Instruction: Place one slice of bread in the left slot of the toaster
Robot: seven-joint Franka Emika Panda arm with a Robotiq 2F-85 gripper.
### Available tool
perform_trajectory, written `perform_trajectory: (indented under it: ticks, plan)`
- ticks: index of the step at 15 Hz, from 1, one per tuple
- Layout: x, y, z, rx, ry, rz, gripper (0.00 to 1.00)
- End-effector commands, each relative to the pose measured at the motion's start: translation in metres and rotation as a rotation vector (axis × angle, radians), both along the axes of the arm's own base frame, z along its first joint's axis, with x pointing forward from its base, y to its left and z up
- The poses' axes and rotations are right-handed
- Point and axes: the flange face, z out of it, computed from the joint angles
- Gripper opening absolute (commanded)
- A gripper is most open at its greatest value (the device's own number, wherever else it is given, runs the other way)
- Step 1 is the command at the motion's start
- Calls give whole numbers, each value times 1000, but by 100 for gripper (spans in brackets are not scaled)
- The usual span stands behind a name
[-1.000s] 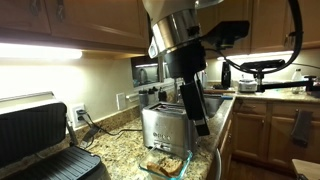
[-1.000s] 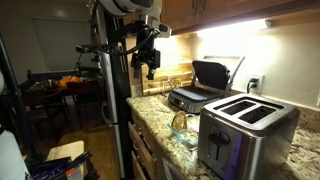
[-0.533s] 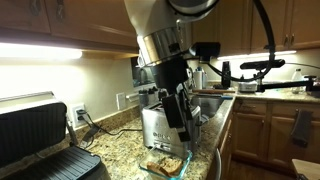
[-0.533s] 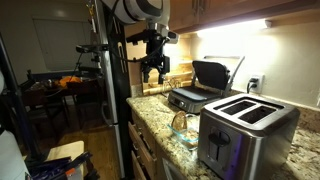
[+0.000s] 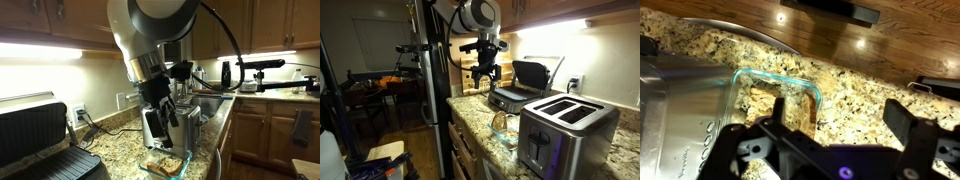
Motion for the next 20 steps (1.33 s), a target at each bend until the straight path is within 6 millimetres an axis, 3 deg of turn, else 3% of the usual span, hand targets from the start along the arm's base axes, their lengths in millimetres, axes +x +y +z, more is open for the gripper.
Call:
perform_trajectory:
  ticks: [1, 8, 20]
  plan:
    - [24, -6, -12, -18, -10, -35, 100]
    - [57, -12, -42, -17, 15, -69, 100]
    - [88, -23, -91, -29, 68, -120, 100]
